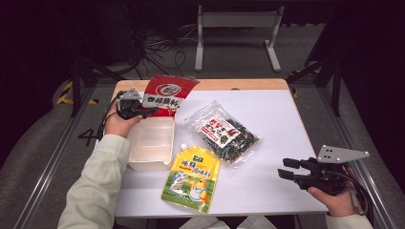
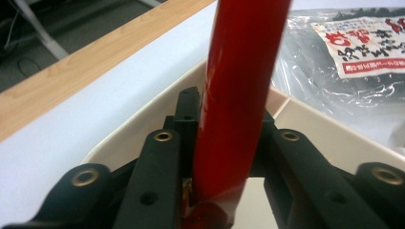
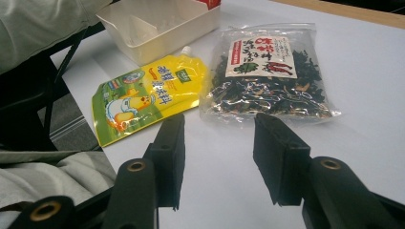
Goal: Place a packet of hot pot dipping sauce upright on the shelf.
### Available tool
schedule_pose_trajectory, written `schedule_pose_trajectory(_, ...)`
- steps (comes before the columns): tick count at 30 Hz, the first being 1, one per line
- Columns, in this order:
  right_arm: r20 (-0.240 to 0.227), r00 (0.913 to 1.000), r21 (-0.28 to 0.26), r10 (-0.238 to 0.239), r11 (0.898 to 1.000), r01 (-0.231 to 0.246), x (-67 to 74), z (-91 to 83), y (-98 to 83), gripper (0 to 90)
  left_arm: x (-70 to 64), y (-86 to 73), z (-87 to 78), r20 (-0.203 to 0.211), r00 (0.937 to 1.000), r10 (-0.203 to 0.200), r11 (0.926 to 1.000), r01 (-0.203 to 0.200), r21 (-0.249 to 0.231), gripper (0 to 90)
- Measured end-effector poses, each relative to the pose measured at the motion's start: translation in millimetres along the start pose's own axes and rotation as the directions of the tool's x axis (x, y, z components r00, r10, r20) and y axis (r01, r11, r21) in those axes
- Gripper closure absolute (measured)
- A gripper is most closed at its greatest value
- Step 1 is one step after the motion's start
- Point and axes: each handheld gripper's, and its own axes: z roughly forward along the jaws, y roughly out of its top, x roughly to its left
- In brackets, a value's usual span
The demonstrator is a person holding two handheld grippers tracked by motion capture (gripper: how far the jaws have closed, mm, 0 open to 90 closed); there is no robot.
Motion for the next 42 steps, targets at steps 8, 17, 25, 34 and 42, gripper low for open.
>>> schedule_pose_trajectory(8,0.001,1.0000,-0.005,0.006,1.000,-0.006,-1.6,-1.6,-0.5,54.4,-3.8,6.6,-16.0,-0.043,0.9990,-0.006,0.9978,0.003,-0.067,58.4)
schedule_pose_trajectory(17,-0.004,1.0000,0.004,0.002,1.000,-0.002,-0.7,1.8,-0.6,54.4,-9.7,12.5,-30.8,-0.117,0.9924,0.038,0.9964,-0.046,-0.070,77.3)
schedule_pose_trajectory(25,-0.009,1.0000,0.005,0.002,1.000,-0.002,-0.6,2.8,-1.2,54.4,-9.3,6.3,-22.5,-0.168,0.9848,0.045,0.9986,-0.049,-0.018,85.9)
schedule_pose_trajectory(34,-0.014,0.9999,0.009,0.000,1.000,0.001,0.6,4.3,-1.2,54.3,-7.0,-3.2,-13.4,-0.175,0.9845,0.012,0.9999,-0.011,0.003,86.4)
schedule_pose_trajectory(42,-0.018,0.9998,0.014,-0.002,1.000,0.002,1.2,6.7,-1.4,54.1,-6.9,-4.6,-9.7,-0.177,0.9839,-0.026,0.9984,0.035,0.045,86.6)
